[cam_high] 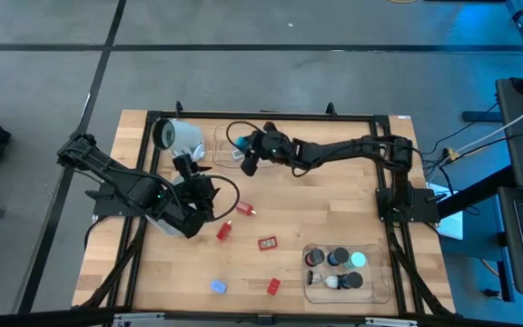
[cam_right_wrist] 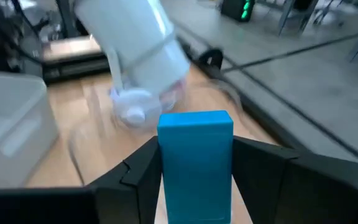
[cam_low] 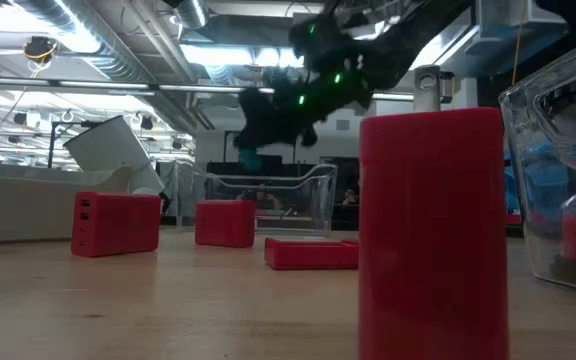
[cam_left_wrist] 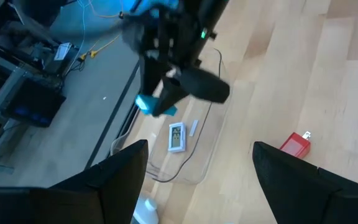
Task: Pick & Place Office items
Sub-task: Put the light blue digital clock into the top transparent bin
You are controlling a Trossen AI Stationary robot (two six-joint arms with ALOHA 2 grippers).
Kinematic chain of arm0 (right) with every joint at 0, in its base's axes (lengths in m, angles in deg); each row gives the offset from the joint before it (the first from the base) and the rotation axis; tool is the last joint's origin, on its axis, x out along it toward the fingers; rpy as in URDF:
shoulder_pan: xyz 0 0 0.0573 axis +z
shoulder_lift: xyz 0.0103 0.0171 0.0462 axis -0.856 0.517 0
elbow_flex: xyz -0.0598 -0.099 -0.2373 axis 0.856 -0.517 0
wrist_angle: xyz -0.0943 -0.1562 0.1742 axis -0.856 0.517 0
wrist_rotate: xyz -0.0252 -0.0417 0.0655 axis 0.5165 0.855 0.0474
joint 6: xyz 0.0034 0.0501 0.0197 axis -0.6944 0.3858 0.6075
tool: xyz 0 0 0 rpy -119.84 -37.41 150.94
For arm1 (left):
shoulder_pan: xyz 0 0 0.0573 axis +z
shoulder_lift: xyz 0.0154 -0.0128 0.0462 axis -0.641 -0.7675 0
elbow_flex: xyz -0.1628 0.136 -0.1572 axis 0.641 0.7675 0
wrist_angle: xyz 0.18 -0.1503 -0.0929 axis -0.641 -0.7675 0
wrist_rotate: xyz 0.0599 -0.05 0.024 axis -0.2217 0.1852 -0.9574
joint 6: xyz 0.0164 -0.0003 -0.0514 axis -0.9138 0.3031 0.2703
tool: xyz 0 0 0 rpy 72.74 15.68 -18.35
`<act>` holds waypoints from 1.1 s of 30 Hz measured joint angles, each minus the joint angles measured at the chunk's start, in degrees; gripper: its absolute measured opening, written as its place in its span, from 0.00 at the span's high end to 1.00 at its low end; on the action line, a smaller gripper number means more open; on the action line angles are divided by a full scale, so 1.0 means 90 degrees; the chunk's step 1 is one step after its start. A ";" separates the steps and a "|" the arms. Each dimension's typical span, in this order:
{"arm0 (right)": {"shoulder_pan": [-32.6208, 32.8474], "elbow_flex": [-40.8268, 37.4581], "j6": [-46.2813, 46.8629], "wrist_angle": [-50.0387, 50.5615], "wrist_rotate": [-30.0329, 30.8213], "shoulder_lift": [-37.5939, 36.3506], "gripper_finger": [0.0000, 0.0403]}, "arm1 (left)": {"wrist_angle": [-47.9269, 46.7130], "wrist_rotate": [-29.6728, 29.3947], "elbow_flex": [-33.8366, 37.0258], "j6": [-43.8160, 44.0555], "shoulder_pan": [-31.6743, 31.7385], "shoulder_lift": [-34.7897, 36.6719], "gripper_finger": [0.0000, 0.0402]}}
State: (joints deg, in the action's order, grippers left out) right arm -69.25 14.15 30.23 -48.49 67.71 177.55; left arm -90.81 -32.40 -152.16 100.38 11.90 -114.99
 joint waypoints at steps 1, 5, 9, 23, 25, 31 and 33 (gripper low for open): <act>-0.0046 0.0048 0.0019 0.0022 -0.0091 0.0133 0.59 | -0.0002 0.0002 0.0000 0.0000 0.0000 0.0000 0.28; -0.0193 0.0309 0.0191 0.0064 -0.0601 0.0596 0.59 | 0.0000 0.0007 0.0000 0.0002 0.0000 0.0000 0.28; -0.0225 0.0633 0.0183 0.0421 -0.1008 0.0886 0.59 | 0.0000 0.0116 0.0000 0.0000 0.0000 0.0000 0.28; -0.0227 0.0905 -0.0192 0.1218 -0.1259 0.0989 0.58 | -0.0002 0.0058 0.0000 -0.0168 0.0000 0.0000 0.28; -0.0225 0.0905 -0.0194 0.1224 -0.1261 0.0989 0.55 | -0.0002 0.0058 0.0000 -0.0168 0.0000 0.0000 0.28; -0.0225 0.0910 -0.0187 0.1220 -0.1283 0.0989 0.44 | -0.0002 0.0056 0.0000 -0.0168 0.0000 -0.0001 0.28; -0.0222 0.0910 -0.0184 0.1238 -0.1283 0.0954 0.41 | -0.0002 0.0056 0.0000 -0.0168 0.0000 -0.0002 0.28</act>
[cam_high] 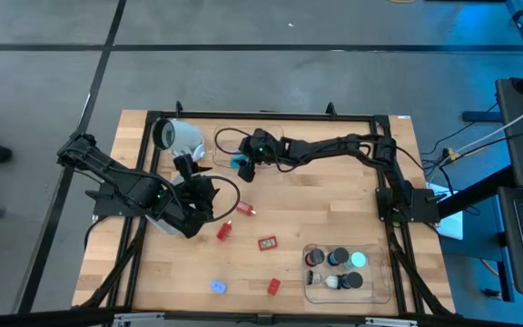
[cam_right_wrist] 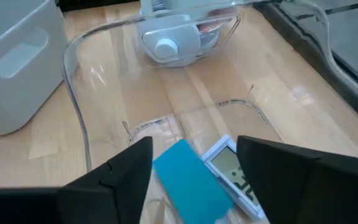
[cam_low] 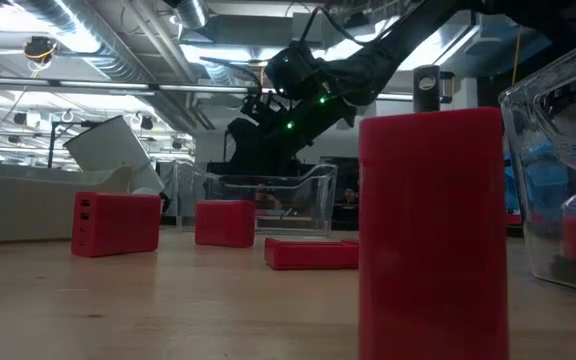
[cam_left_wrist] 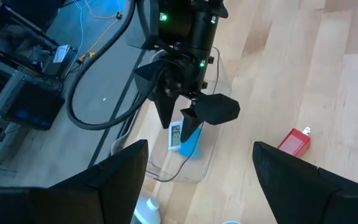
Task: Pick & Place Office items
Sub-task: Put the light blue digital clock into the top transparent bin, then put the top orange digital clock into the top transparent bin
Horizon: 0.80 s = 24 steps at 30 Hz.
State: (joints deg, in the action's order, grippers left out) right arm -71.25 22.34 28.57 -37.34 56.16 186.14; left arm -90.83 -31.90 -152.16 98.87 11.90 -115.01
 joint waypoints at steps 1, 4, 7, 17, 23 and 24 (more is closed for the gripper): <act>-0.0001 0.0000 0.0002 0.0010 0.0000 -0.0045 0.39 | 0.0000 0.0000 0.0000 0.0000 0.0000 0.0002 0.28; 0.0011 0.0000 0.0242 0.0197 -0.0006 -0.0357 0.33 | 0.0000 0.0042 0.0000 0.0022 0.0000 0.0001 0.28; 0.0053 0.0002 0.0530 0.0913 -0.0024 -0.0958 0.29 | 0.0002 0.0301 0.0000 0.0168 0.0000 0.0002 0.28; 0.0791 0.0005 0.1393 0.4552 -0.0002 -0.3102 0.29 | 0.0304 0.1564 0.0095 0.0182 -0.0027 -0.0017 0.28; 0.1773 0.0003 0.2072 0.5791 0.0689 -0.3860 0.31 | 0.1636 0.2165 0.0749 -0.0583 -0.0052 -0.0033 0.28; 0.1936 0.0005 0.2201 0.5901 0.0808 -0.3946 0.32 | 0.2011 0.2280 0.0893 -0.0778 -0.0034 -0.0049 0.28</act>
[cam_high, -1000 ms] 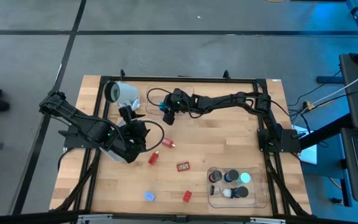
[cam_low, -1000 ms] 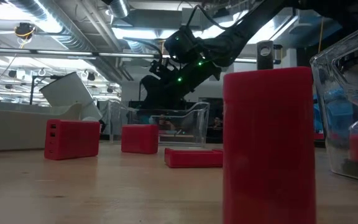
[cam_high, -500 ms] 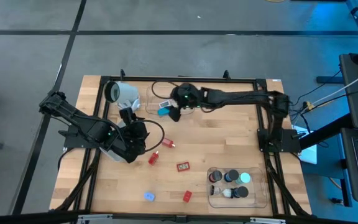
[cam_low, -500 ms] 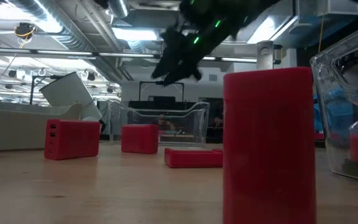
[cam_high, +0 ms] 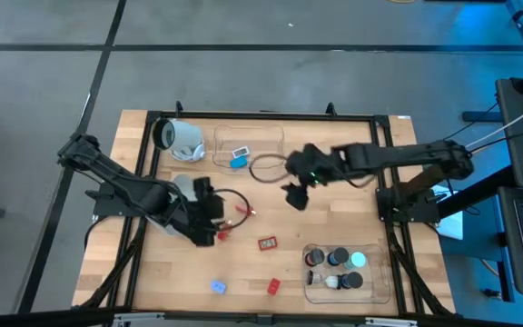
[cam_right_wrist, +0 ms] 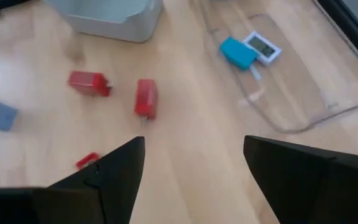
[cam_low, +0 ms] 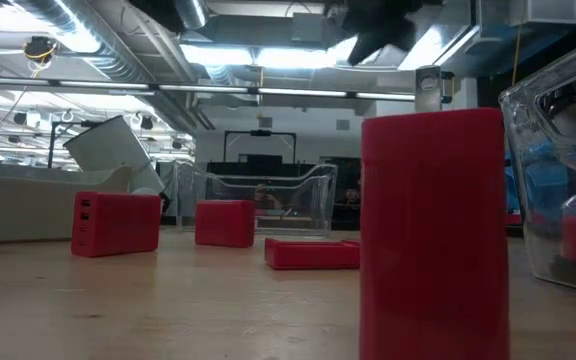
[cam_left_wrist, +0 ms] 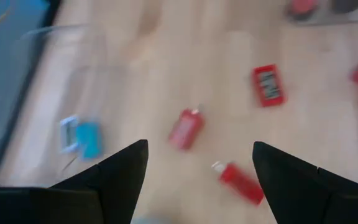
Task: Pick & Place Office items
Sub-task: Put the top orange digital clock into the top transparent bin
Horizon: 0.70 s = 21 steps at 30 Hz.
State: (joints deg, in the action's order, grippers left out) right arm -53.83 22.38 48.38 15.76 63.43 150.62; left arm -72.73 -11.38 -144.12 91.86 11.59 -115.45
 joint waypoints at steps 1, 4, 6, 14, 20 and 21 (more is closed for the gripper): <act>0.0158 0.0000 0.0143 0.0098 0.0124 -0.0077 0.32 | 0.0360 0.0109 0.0158 -0.0186 0.0011 -0.0015 0.28; 0.0579 -0.0002 0.0528 0.0420 0.0607 -0.0211 0.31 | 0.1786 0.0366 0.0617 -0.0554 0.0107 -0.0085 0.28; 0.0816 -0.0001 0.0683 0.0526 0.0963 -0.0233 0.31 | 0.2684 0.0409 0.0946 -0.0749 0.0164 -0.0163 0.28; 0.1352 -0.0005 0.1020 0.0571 0.1632 -0.0198 0.31 | 0.5893 0.0491 0.1894 -0.1610 0.0292 -0.1098 0.28; 0.1540 -0.0005 0.1191 0.0574 0.1698 -0.0198 0.31 | 0.7236 0.0572 0.1927 -0.1832 0.0341 -0.2226 0.28; 0.1553 -0.0005 0.1198 0.0575 0.1696 -0.0198 0.31 | 0.7419 0.0586 0.1927 -0.1824 0.0374 -0.2414 0.28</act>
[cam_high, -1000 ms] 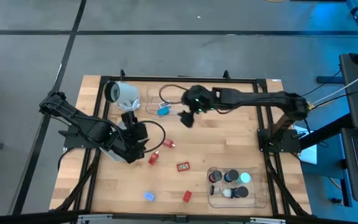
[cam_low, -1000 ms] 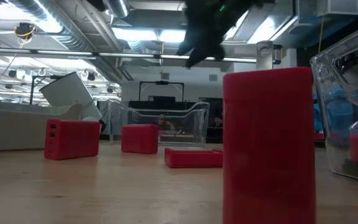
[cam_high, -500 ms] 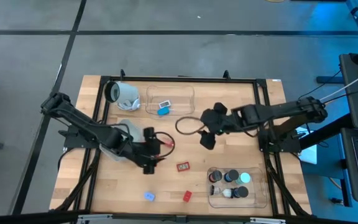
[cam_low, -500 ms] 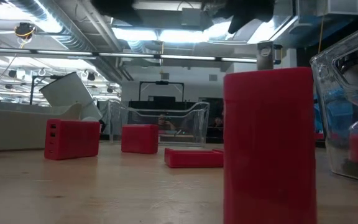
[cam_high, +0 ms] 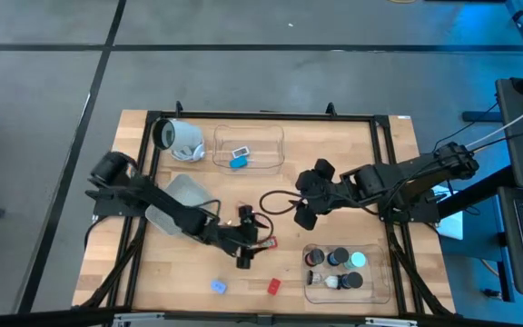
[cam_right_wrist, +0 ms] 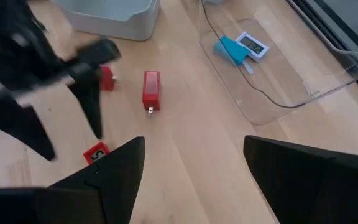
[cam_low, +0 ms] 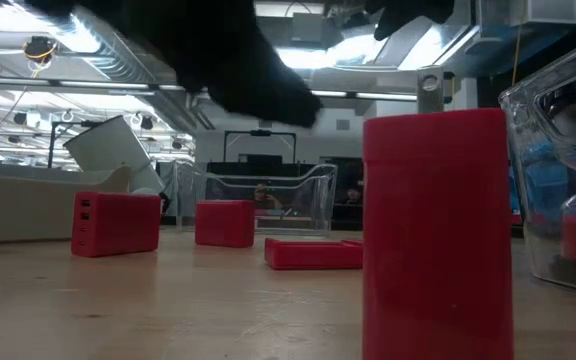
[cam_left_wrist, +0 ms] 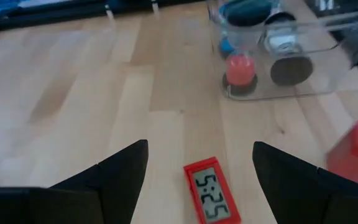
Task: Pick & Place Office items
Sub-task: Put the top orange digital clock into the top transparent bin
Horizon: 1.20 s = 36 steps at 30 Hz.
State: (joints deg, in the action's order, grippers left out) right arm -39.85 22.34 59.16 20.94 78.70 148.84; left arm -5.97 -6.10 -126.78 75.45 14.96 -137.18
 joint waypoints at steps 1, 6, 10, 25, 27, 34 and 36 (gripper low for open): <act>0.0004 0.0000 0.0001 -0.0006 0.0000 0.0000 0.31 | 0.0175 0.0042 0.0000 0.0050 0.0036 -0.0186 0.28; 0.0014 0.0000 0.0127 -0.0020 0.0051 0.0000 0.31 | 0.0443 0.0238 0.0000 0.0579 0.0267 -0.0901 0.28; 0.0014 0.0000 0.0127 -0.0020 0.0050 0.0000 0.31 | 0.0610 0.0786 0.0002 0.1028 0.0383 -0.1283 0.28; 0.0014 0.0000 0.0100 -0.0020 0.0049 0.0000 0.31 | 0.0634 0.1161 -0.0012 0.1415 0.0492 -0.1570 0.31; 0.0014 0.0000 0.0100 -0.0020 0.0049 0.0000 0.31 | 0.0622 0.1189 -0.0012 0.1427 0.0494 -0.1569 0.35; 0.0014 0.0000 -0.0023 -0.0018 0.0051 0.0000 0.31 | 0.0599 0.1192 -0.0012 0.1438 0.0506 -0.1564 0.57; 0.0014 0.0000 -0.0022 -0.0019 0.0049 0.0000 0.31 | 0.0558 0.1274 -0.0010 0.1433 0.0505 -0.1510 0.62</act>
State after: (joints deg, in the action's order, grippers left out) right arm -39.73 22.34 58.97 20.77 79.13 148.84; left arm -0.95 5.37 -126.87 88.34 19.50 -150.77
